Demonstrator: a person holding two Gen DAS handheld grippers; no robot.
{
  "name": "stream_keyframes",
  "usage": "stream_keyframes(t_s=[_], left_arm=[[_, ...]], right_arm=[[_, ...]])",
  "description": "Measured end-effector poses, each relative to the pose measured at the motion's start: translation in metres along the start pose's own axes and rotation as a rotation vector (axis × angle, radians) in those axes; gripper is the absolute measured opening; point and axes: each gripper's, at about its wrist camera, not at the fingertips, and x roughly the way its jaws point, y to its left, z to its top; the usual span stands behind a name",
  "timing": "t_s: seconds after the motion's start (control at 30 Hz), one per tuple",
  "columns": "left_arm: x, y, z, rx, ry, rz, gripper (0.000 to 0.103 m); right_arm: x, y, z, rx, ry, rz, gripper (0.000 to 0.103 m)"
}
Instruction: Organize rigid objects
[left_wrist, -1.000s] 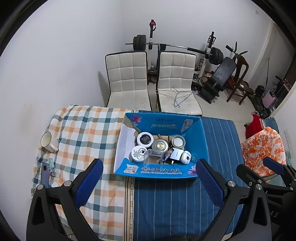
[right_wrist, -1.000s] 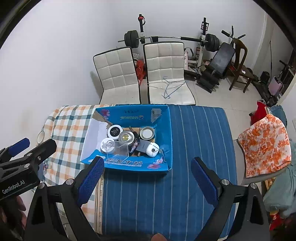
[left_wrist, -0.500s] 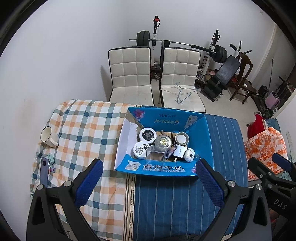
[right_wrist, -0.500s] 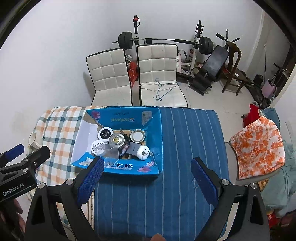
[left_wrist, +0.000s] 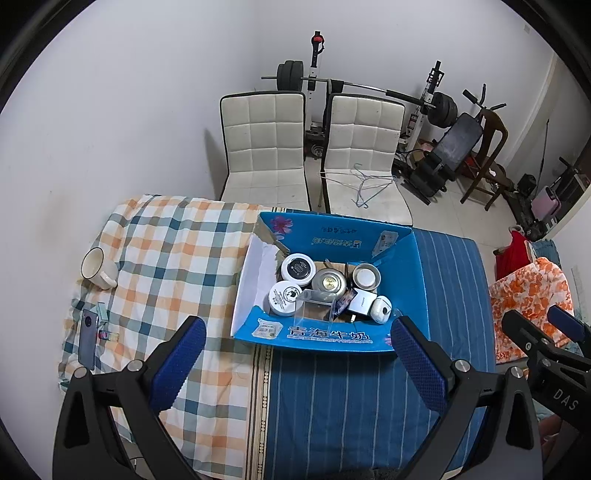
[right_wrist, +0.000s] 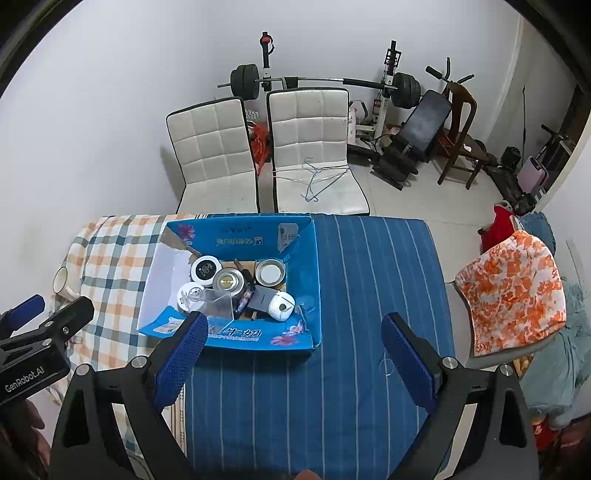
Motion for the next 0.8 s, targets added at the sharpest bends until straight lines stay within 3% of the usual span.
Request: stream_keyframes(t_s=[0.8], left_arm=[[0.0028,0.0058,-0.006,0.003,-0.001,0.012,0.103]], right_arm=[[0.0031,0.0073,-0.0028,-0.002,0.0,-0.002,0.097]])
